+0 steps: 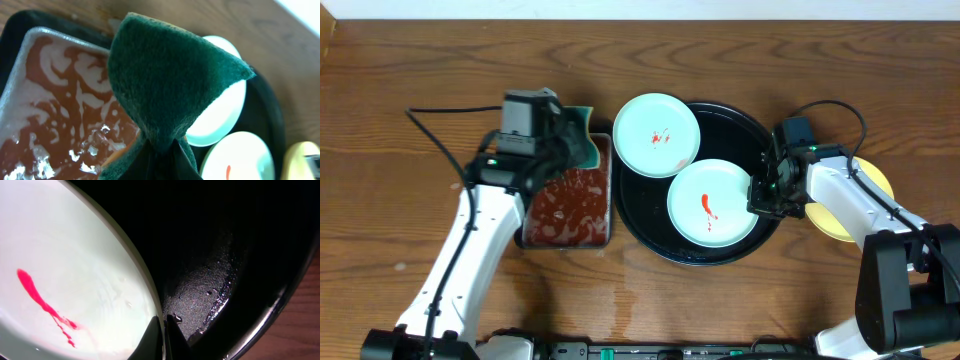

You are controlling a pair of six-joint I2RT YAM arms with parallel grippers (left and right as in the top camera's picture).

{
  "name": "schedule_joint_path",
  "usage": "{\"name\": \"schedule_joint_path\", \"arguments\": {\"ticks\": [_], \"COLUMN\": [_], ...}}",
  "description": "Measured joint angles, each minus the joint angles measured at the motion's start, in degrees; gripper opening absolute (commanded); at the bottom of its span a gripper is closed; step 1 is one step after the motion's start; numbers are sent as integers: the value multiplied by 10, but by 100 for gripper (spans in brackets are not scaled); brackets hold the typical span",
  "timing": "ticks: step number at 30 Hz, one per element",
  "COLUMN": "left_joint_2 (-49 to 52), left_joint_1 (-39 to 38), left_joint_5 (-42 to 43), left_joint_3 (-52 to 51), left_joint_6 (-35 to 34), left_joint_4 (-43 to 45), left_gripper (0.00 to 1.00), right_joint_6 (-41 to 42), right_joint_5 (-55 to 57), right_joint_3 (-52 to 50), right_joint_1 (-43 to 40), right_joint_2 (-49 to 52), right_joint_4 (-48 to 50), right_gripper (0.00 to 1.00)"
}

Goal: Clean dirty plates on tray and stack at the side
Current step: 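Lift the sponge out of the soapy tray and let it drip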

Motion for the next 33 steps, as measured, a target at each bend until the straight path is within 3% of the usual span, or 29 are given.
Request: {"name": "schedule_joint_path", "arguments": {"ticks": [11,16,33], "left_joint_2": [0,0,0], "left_joint_1": [139,176,188], "left_joint_5": [245,316,372], "left_joint_3": [0,0,0], "left_joint_6": [42,48,50], "left_joint_4": [16,21,27], "left_gripper": [7,7,7], "right_joint_6": [-6,-7,-7], "right_joint_5": [0,0,0], "right_joint_3": [0,0,0], "right_joint_1": [0,0,0], "right_joint_2": [0,0,0], "right_joint_4": [0,0,0], "right_gripper": [1,1,1]}}
